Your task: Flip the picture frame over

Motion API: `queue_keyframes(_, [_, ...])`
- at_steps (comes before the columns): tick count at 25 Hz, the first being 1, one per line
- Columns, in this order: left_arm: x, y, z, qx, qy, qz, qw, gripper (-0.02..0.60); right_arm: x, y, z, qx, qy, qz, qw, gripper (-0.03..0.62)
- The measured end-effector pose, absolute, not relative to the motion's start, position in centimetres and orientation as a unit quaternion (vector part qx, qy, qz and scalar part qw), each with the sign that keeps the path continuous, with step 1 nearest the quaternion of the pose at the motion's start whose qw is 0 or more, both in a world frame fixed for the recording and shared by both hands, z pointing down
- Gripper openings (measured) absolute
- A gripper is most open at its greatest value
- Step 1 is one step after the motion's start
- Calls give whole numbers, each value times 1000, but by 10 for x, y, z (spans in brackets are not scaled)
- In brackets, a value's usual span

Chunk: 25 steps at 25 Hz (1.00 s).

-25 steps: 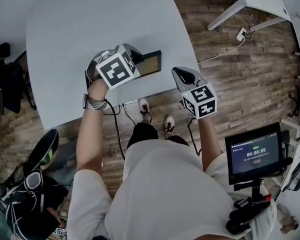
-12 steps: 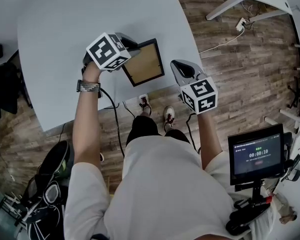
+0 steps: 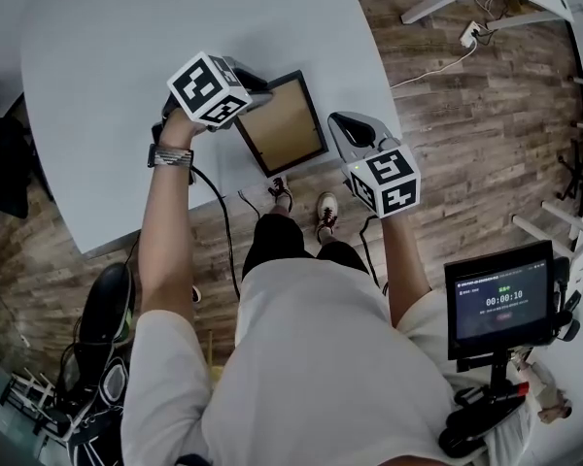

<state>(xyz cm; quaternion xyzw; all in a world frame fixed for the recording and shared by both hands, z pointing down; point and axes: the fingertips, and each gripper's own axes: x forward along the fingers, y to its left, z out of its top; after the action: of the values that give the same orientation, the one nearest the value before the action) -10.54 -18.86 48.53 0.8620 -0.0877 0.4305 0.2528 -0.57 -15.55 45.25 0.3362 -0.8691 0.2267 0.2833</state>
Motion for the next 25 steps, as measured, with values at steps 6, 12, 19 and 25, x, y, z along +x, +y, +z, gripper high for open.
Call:
queue_keyframes(6, [-106, -185, 494, 859, -83, 429, 266, 95, -2, -148, 462, 336, -862, 241, 293, 3])
queue_keyframes(12, [-110, -181, 509, 851, -72, 433, 287, 100, 0, -146, 471, 333, -856, 241, 312, 3])
queue_keyframes(19, [-110, -182, 529, 841, -57, 447, 300, 103, -1, -143, 478, 333, -852, 248, 319, 3])
queue_keyframes(25, [-112, -184, 537, 838, -52, 449, 307, 104, 2, -140, 481, 338, -848, 258, 317, 3])
